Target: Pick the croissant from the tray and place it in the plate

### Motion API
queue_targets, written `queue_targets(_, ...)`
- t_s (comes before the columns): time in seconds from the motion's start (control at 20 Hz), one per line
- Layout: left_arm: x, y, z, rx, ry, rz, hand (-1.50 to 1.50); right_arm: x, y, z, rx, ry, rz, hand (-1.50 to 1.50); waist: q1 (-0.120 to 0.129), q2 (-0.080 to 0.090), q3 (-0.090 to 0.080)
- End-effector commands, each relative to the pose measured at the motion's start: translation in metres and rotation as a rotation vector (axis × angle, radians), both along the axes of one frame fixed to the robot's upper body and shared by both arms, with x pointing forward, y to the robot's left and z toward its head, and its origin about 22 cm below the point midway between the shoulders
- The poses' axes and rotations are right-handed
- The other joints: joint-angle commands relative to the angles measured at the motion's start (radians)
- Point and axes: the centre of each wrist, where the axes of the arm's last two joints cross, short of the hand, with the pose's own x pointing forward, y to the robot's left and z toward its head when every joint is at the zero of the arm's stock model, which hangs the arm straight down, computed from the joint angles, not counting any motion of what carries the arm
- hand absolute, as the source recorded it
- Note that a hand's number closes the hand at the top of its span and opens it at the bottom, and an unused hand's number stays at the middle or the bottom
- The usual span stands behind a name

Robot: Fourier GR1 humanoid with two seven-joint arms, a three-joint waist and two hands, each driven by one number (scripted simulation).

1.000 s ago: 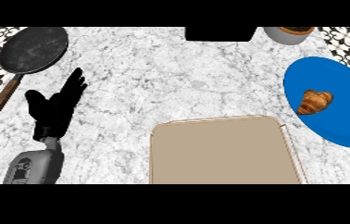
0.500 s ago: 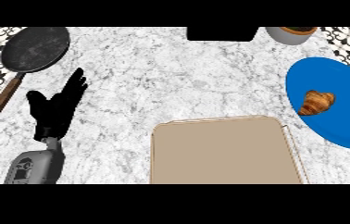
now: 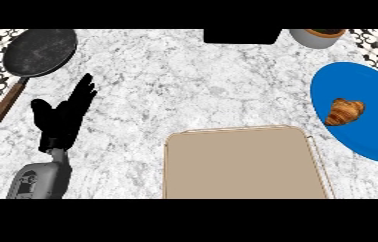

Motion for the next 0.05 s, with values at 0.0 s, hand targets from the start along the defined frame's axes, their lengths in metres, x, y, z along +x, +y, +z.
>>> queue_targets(0.0,-0.003,0.0153,0.0033,0.004,-0.002,-0.007,0.0,-0.0133,-0.0095,0.0018,0.064,-0.038,0.119,-1.5,0.01,0.001,0.001)
